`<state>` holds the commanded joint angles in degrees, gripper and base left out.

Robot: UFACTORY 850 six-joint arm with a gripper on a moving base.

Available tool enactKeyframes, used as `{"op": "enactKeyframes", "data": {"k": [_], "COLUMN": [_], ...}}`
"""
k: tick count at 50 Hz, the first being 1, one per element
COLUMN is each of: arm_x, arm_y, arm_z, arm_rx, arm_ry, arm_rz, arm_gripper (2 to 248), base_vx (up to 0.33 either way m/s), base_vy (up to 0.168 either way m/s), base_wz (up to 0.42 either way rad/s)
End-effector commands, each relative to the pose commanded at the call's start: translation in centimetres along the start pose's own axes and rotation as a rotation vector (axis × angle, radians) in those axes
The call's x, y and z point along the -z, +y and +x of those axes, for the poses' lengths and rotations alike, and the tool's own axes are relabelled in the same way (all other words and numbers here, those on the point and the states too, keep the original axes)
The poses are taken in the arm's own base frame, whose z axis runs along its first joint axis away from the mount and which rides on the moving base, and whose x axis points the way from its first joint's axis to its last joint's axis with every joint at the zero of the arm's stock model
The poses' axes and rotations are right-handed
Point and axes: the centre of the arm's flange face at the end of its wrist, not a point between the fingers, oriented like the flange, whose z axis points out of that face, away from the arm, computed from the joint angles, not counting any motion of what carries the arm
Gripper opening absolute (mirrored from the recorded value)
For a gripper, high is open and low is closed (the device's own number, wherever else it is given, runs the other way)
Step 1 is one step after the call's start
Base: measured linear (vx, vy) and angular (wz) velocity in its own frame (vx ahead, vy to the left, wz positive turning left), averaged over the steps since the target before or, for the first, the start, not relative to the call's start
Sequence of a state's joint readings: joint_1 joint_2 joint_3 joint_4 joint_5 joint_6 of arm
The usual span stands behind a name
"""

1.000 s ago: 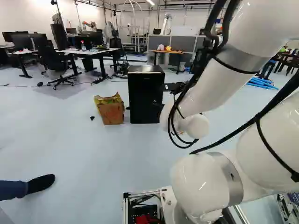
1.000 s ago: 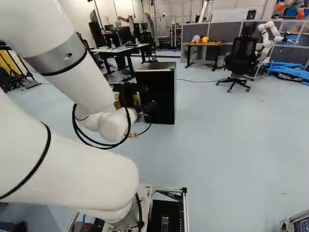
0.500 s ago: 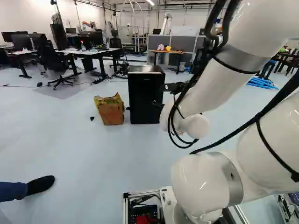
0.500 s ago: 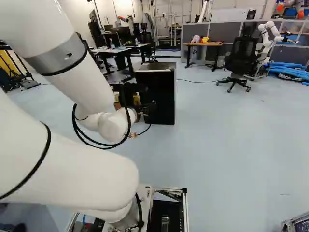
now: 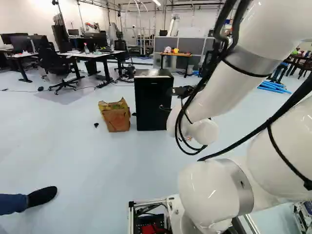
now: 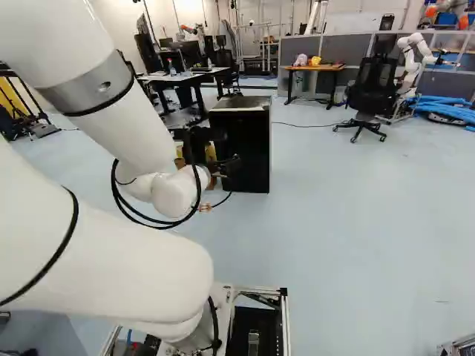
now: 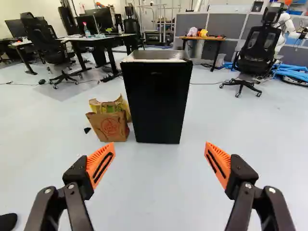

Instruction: Grab a drink from the fridge

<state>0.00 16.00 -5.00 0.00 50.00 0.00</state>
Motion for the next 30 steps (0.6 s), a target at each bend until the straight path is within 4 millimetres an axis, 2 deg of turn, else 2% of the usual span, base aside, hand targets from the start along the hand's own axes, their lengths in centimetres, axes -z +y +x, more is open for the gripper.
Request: {"op": "enactKeyframes", "data": {"k": [30], "arm_x": [0.0], "arm_y": [0.0], "arm_z": [0.0], "arm_rx": [0.0], "arm_ry": [0.0], "arm_rz": [0.0], "arm_gripper": [247], "base_vx": [0.094], "base_vy": [0.062], "base_wz": [-0.014]}}
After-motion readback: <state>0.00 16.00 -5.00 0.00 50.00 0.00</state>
